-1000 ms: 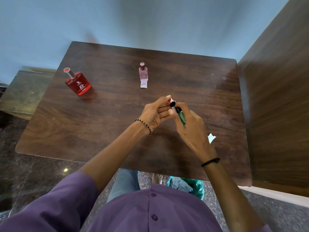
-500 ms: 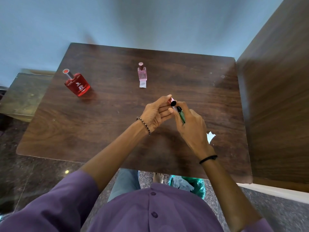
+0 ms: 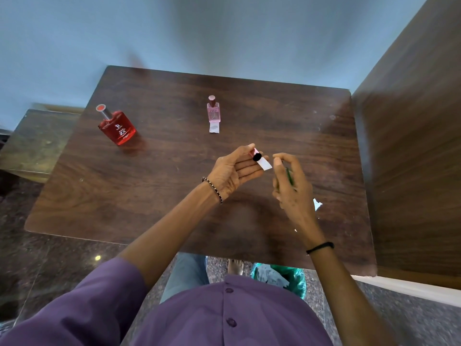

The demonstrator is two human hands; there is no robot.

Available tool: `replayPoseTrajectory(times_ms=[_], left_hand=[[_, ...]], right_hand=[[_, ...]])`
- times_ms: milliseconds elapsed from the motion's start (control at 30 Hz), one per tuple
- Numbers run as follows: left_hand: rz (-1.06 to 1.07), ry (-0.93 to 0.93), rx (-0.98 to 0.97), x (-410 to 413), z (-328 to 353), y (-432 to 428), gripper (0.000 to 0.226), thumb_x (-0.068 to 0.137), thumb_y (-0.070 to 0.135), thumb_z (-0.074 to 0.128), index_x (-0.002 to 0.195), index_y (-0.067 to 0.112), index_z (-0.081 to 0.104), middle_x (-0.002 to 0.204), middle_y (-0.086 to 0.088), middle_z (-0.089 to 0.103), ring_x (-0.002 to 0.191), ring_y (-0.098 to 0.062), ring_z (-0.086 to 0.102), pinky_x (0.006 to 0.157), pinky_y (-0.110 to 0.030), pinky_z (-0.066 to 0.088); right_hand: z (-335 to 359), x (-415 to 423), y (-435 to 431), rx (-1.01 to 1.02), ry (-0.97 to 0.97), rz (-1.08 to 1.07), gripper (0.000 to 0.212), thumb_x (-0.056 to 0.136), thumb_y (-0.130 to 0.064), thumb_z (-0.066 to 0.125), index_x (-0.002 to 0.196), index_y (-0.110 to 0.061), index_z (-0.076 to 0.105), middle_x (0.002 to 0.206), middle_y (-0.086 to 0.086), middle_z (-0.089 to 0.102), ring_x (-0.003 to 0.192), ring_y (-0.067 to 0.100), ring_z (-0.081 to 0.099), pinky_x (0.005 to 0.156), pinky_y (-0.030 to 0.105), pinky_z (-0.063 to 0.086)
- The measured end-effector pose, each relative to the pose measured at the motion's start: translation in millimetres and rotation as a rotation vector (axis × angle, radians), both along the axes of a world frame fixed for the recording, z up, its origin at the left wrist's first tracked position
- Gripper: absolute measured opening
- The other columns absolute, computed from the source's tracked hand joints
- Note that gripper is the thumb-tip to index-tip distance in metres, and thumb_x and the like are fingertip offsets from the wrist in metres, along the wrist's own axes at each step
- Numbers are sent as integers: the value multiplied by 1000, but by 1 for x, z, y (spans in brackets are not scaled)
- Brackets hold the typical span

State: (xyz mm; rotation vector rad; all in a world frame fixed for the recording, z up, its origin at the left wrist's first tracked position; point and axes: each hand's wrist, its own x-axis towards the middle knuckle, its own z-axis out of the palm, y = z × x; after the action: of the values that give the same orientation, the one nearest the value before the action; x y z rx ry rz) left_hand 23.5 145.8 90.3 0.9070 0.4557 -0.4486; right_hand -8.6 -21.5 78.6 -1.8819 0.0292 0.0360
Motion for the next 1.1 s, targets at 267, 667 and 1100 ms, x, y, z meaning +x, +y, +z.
replayPoseTrajectory(times_ms=[267,667,1100], left_hand=[[-34,-8,12,-1,-1,1,30,88,29,73,101,2,75,110,-20,75,102,-29,74,74,-33,61],[-46,-21,52,-1,7,2,43,91,29,70,117,-5,68,113,-20,74,104,-29,73,80,-32,62],[-70,-33,35,-3,3,-2,30,89,30,72,101,3,76,108,-18,76,99,-27,75,74,-31,61]], right_hand=[[2,2,-14,720,355,98,29,100,-39,51,125,-28,62,73,8,58,43,18,44,40,22,32],[13,0,-9,939,463,87,18,101,-36,54,110,-21,58,75,7,60,47,19,52,38,22,33],[13,0,-8,926,405,72,23,101,-28,50,102,-10,65,80,0,62,55,9,51,34,19,35]])
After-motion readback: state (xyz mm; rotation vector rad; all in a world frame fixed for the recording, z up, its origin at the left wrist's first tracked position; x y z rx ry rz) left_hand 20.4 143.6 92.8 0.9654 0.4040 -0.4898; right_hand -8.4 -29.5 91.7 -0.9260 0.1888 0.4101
